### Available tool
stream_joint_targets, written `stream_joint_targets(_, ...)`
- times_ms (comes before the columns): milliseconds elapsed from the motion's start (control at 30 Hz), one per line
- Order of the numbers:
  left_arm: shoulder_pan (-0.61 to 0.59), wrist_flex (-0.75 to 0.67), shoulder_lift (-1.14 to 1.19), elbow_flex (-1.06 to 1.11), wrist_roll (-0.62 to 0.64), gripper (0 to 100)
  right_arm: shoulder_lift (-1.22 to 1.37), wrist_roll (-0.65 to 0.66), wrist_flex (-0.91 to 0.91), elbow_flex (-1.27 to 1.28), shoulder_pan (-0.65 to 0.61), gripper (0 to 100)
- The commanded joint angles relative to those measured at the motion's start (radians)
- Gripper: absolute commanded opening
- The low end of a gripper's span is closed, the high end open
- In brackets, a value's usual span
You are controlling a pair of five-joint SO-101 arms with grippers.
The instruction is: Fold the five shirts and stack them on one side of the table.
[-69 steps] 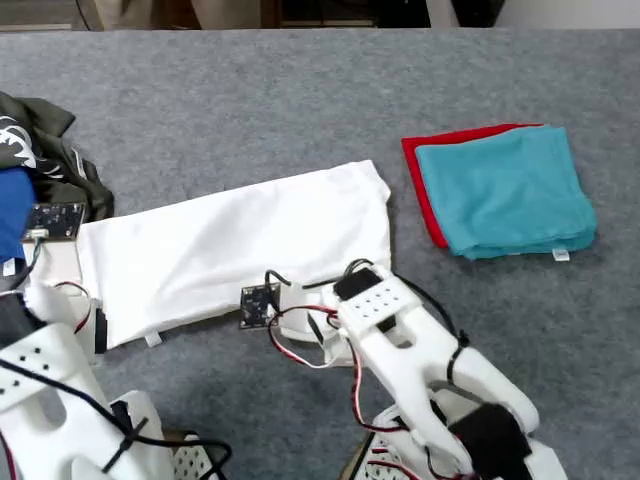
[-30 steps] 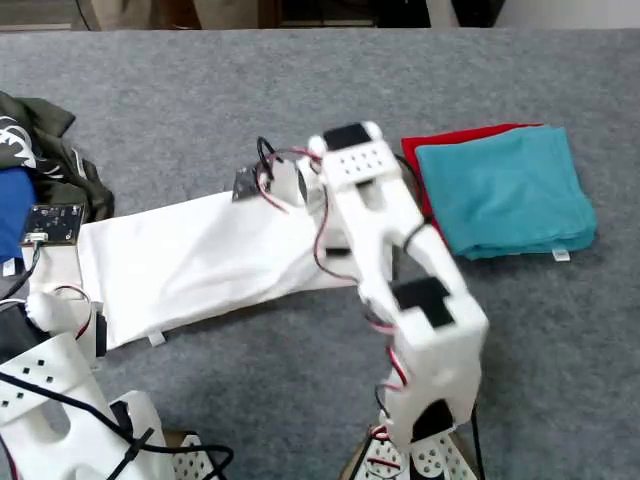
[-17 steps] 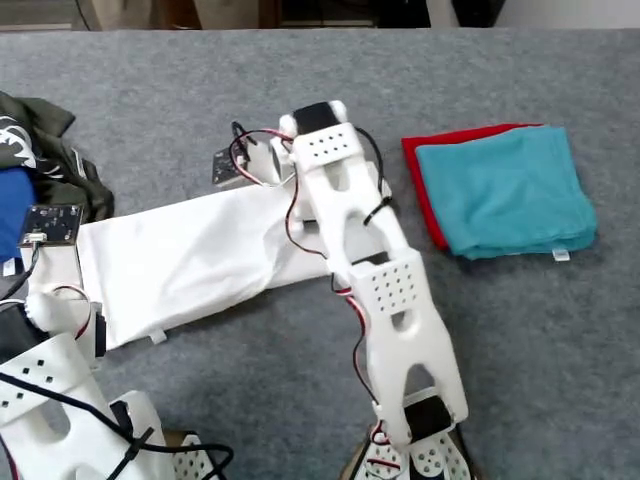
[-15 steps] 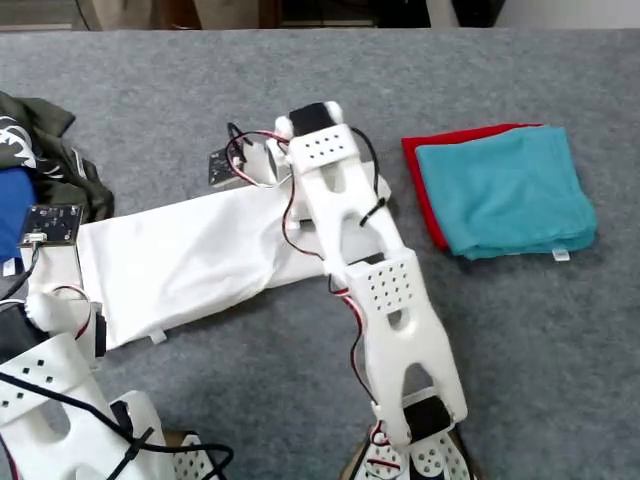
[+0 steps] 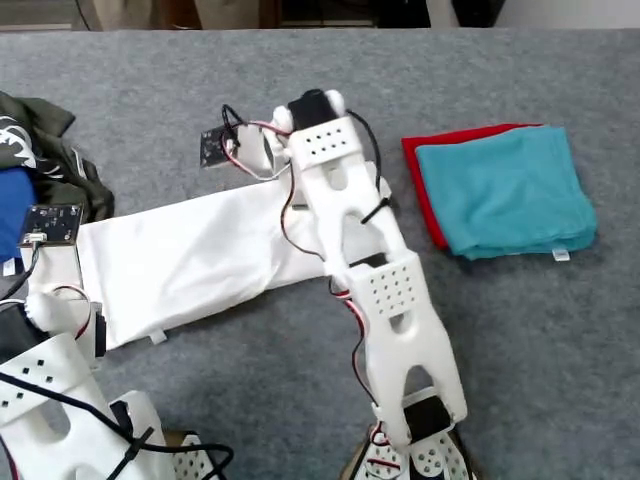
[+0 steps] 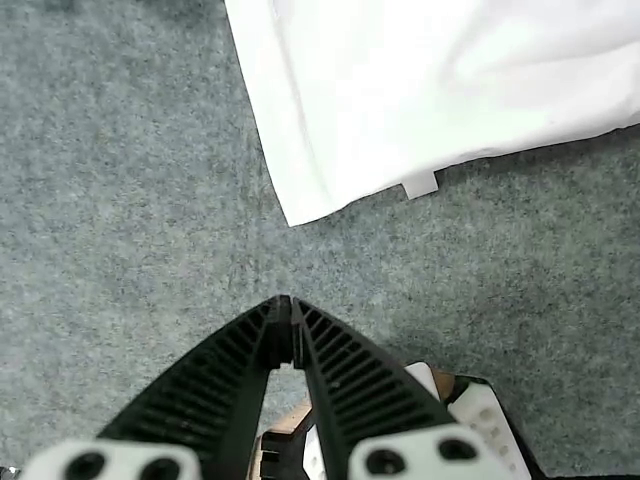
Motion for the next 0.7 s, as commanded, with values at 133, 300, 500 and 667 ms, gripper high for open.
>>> stream_joint_targets(133,-0.006,0.003,0.005,-0.051,0.005,2,-0.226,-0.103,0.023,0.113,0.073,2.7)
stream_joint_targets(300,-0.006,0.005,0.005,-0.060,0.005,2,-0.269,-0.104,-0.021,0.334,0.058,0.5)
stream_joint_targets(500,-0.006,0.003,0.005,-0.057,0.003,2,-0.200,-0.181,-0.336,0.509,0.042,0.7)
stream_joint_targets(667,-0.006,-0.002,0.005,-0.052,0.002,2,-0.120,-0.273,-0.436,0.503,0.042,0.5)
